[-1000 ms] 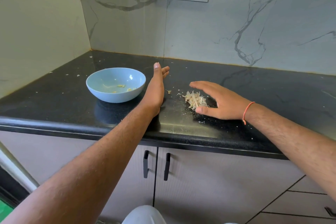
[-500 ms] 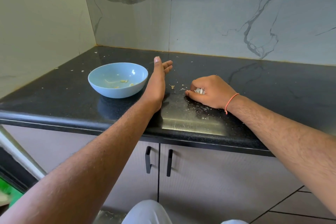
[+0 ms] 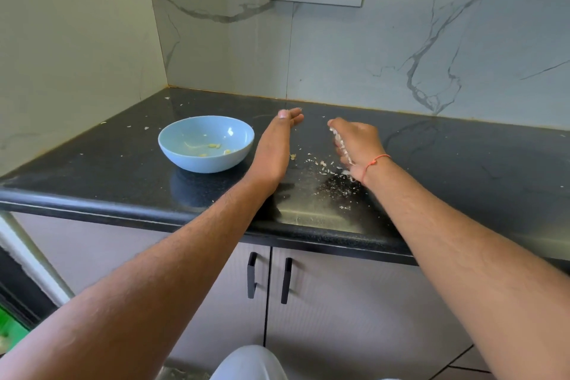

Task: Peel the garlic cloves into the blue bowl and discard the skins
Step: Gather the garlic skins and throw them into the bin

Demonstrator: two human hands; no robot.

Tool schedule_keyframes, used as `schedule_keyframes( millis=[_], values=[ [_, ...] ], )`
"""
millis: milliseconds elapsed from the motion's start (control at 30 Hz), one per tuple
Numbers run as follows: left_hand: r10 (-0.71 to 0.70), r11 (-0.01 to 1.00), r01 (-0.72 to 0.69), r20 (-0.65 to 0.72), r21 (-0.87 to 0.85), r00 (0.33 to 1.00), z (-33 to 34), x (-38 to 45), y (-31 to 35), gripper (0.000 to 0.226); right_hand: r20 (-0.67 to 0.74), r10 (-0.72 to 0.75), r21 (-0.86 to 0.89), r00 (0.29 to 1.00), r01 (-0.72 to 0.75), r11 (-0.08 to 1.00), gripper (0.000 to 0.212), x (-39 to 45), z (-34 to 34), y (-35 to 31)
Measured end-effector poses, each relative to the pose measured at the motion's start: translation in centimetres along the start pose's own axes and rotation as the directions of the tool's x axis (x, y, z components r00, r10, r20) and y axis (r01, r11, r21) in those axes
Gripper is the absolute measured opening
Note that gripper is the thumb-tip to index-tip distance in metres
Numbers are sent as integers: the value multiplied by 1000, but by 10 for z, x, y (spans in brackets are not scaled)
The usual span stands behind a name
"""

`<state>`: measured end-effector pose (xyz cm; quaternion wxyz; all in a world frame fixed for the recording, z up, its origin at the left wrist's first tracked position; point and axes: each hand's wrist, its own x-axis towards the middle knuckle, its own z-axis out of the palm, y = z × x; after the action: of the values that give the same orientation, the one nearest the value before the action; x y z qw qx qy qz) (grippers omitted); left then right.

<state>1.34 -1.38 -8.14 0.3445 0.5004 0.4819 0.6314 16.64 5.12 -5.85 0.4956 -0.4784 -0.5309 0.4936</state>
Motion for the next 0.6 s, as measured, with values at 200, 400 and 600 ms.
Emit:
schedule_keyframes(
  millis=[200, 400, 600],
  values=[
    [-71, 971, 59, -44, -231, 997, 37, -30, 31, 55, 103, 124, 492, 987, -158, 856, 14, -55, 43, -22],
    [-79, 882, -65, -284, -467, 956, 21, -85, 51, 59, 108, 122, 566, 987, -162, 808, 20, -139, 82, -36],
    [-118, 817, -151, -419, -556, 900, -42, -187, 41, 59, 362, 180, 485, 915, -350, 802, 25, -228, 130, -5]
  ],
)
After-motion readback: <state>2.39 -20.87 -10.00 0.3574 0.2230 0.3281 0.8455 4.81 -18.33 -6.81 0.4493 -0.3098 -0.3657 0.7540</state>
